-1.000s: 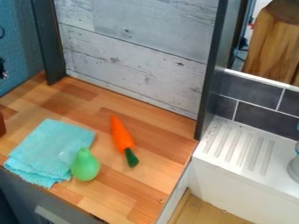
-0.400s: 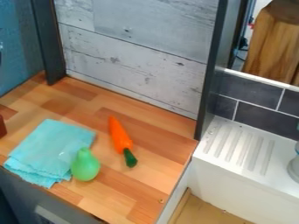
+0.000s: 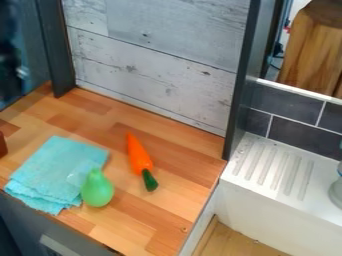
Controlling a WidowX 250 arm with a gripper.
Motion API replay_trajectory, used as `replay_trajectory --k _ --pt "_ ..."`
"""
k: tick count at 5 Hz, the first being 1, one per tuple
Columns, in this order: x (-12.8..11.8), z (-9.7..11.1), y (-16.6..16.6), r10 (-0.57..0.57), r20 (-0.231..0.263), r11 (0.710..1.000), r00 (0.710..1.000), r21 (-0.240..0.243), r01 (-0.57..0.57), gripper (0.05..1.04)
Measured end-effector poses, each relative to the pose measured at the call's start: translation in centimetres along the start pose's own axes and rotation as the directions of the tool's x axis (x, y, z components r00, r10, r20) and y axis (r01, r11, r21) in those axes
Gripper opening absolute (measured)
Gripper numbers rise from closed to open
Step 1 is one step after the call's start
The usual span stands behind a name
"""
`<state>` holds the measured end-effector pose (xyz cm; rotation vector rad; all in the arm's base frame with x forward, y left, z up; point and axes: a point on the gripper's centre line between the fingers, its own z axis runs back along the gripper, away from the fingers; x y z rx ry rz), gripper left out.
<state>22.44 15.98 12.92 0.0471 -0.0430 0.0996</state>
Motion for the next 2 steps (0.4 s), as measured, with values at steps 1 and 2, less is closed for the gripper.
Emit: replay_trajectory --k 1,2 --pt "-0.9 -1.5 -2.6 -0.069 -0.041 0.997 0.997 -0.028 0.068 1.001" --pt "-0.9 -2.4 -4.4 -0.12 -0.059 0.993 0.991 -0.029 0.118 1.001"
